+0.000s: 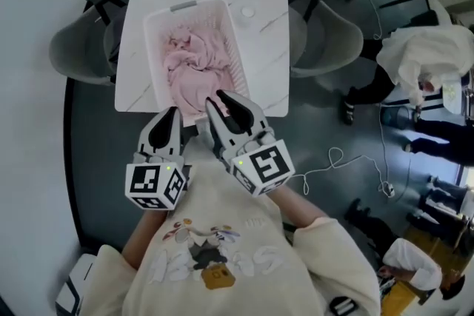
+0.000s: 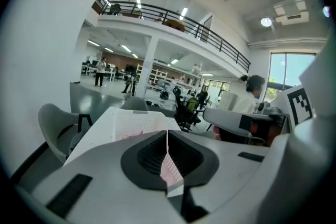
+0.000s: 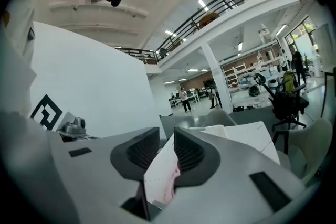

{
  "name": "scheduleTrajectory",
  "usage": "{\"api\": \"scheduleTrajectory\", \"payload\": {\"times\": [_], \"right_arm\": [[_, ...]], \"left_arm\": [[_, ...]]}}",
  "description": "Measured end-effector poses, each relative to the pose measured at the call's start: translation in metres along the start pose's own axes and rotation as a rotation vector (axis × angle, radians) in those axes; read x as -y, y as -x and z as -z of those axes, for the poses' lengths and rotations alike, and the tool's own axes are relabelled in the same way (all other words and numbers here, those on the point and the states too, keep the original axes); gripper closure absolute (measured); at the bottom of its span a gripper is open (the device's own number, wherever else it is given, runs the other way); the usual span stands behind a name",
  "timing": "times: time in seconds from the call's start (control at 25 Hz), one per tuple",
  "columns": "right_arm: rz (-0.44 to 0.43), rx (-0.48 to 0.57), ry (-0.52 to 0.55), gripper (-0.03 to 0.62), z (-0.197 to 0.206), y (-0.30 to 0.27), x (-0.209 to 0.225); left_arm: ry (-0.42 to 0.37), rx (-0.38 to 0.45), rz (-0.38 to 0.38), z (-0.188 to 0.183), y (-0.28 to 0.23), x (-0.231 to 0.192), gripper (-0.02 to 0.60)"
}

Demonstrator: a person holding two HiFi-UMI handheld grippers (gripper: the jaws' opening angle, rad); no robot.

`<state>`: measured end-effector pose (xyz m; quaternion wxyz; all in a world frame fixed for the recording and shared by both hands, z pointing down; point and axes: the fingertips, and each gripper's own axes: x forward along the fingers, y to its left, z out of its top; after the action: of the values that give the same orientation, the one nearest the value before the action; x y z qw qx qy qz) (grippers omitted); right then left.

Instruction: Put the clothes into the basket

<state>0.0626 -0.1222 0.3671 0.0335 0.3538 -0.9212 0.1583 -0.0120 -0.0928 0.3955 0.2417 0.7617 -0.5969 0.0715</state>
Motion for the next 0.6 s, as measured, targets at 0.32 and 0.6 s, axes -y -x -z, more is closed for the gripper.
{"api": "scheduleTrajectory", "payload": {"times": [0.32, 0.6], "right_arm": [[-0.103, 0.062, -0.003, 0.523, -0.028, 0.05, -0.042], [-0.113, 0.114, 0.047, 0.528, -0.037, 0.078, -0.059]], "left_arm": [[-0.063, 0.127, 0.015, -0.017, 0.051, 0.067, 0.566], [-0.103, 0.173, -0.034, -0.016, 0.081, 0.088, 0.566]]}}
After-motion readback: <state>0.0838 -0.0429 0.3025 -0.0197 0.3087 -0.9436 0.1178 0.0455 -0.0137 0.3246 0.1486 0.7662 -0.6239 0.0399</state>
